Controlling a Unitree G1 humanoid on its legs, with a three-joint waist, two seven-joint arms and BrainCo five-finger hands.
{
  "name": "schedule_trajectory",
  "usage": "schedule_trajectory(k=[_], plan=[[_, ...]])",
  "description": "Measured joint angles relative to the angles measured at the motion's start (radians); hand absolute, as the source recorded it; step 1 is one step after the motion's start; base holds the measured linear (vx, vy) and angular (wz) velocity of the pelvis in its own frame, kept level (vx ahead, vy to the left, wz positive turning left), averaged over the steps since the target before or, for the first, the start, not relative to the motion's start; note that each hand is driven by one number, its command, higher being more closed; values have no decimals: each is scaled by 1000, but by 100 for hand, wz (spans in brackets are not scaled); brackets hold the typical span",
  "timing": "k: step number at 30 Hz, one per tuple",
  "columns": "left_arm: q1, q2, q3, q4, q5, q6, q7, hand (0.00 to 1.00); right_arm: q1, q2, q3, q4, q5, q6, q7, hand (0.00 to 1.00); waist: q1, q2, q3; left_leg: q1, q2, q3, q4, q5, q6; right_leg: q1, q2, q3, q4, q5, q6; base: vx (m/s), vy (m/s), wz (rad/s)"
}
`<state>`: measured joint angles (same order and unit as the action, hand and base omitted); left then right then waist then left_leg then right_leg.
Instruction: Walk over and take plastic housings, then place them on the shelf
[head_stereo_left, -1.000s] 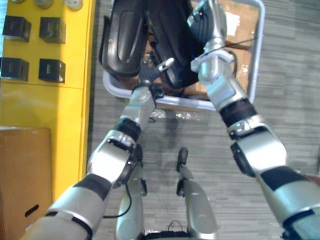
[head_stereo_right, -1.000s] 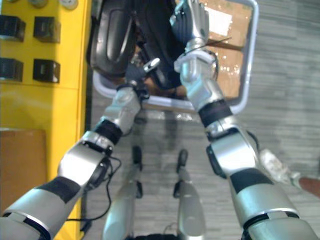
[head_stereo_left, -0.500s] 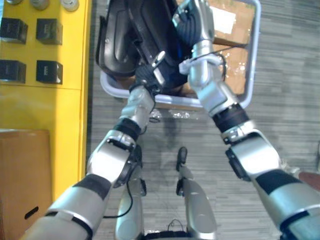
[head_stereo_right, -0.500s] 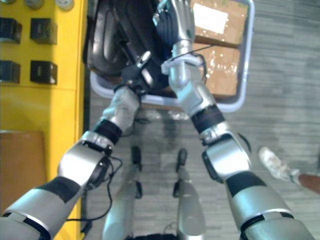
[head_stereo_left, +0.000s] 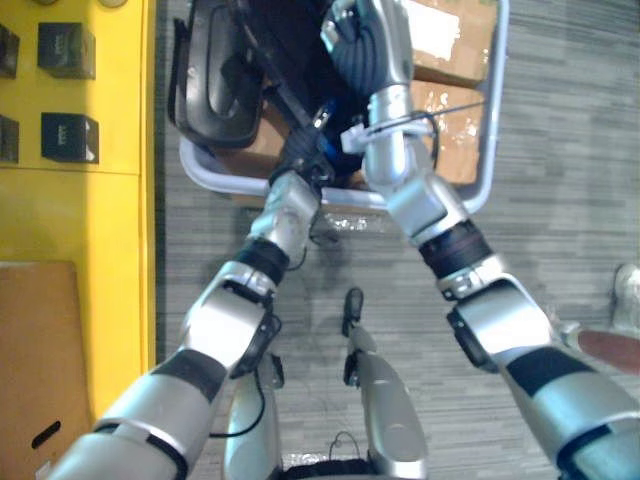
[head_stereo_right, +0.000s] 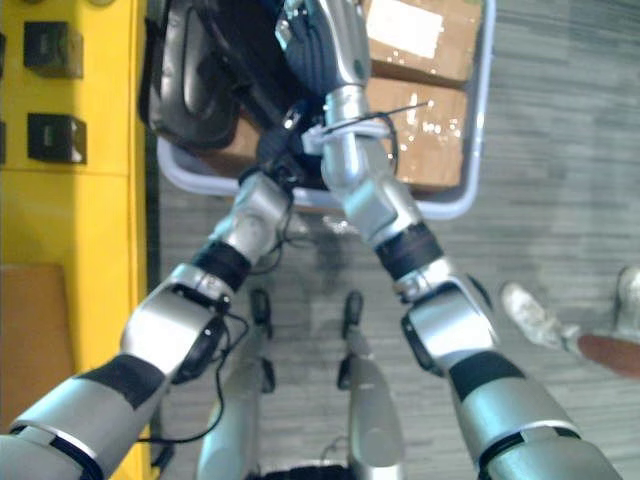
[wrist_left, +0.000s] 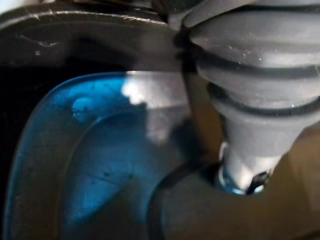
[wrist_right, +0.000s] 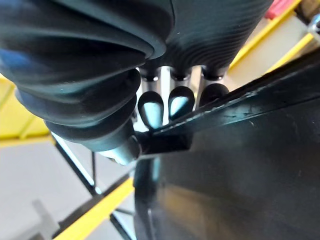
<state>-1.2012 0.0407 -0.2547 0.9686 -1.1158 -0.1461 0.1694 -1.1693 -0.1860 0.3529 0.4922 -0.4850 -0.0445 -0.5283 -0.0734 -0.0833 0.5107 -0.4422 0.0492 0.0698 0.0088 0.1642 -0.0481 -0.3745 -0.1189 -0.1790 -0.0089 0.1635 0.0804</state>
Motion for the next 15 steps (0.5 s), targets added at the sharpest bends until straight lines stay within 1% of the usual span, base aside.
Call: schedule_trajectory(k=[2,3,6,9,11,13,14,15], plan=[[18,-6,0,-14,-16,-10,0,100,15,-1,1,-15,0,-7,0,100,-1,0,0,0,0,0,1,-1,0,0,0,1,0,0,0,0,0,0],[31,-7,-1,-25,-16,-15,0,100,23,-1,0,-16,0,-15,0,0,-1,0,0,-1,1,0,2,-1,0,0,0,1,0,0,0,0,0,0],[49,-8,-4,-40,-8,-20,5,100,65,-1,-12,-43,-4,-24,-1,0,0,0,0,-7,1,-1,11,-5,-1,0,0,0,0,0,0,0,0,0],[71,-8,-10,-70,50,-21,12,100,105,-1,-33,-72,-23,-36,-18,0,3,0,0,-16,1,-2,35,-19,1,0,0,0,4,-1,0,0,0,0],[75,-8,-28,-72,140,-21,44,100,144,-1,-71,-94,-37,-39,-19,0,4,0,0,-14,0,-4,41,-21,2,7,0,-3,5,-1,0,-8,-9,3],[86,-9,-28,-110,283,-21,103,100,190,0,-125,-110,-39,-34,-20,0,5,0,0,-12,-1,-7,46,-22,3,10,-1,-6,10,-2,-2,-18,-17,6],[94,-9,-26,-128,324,-22,121,100,206,0,-138,-116,-39,-34,-21,0,6,0,0,-12,-2,-7,49,-23,4,11,-1,-7,15,-5,-4,0,0,0],[107,-9,-22,-155,426,-22,166,100,241,0,-159,-140,-39,-33,-25,0,7,0,0,-9,-1,-7,58,-27,5,13,-1,-7,25,-9,-5,0,0,0]])
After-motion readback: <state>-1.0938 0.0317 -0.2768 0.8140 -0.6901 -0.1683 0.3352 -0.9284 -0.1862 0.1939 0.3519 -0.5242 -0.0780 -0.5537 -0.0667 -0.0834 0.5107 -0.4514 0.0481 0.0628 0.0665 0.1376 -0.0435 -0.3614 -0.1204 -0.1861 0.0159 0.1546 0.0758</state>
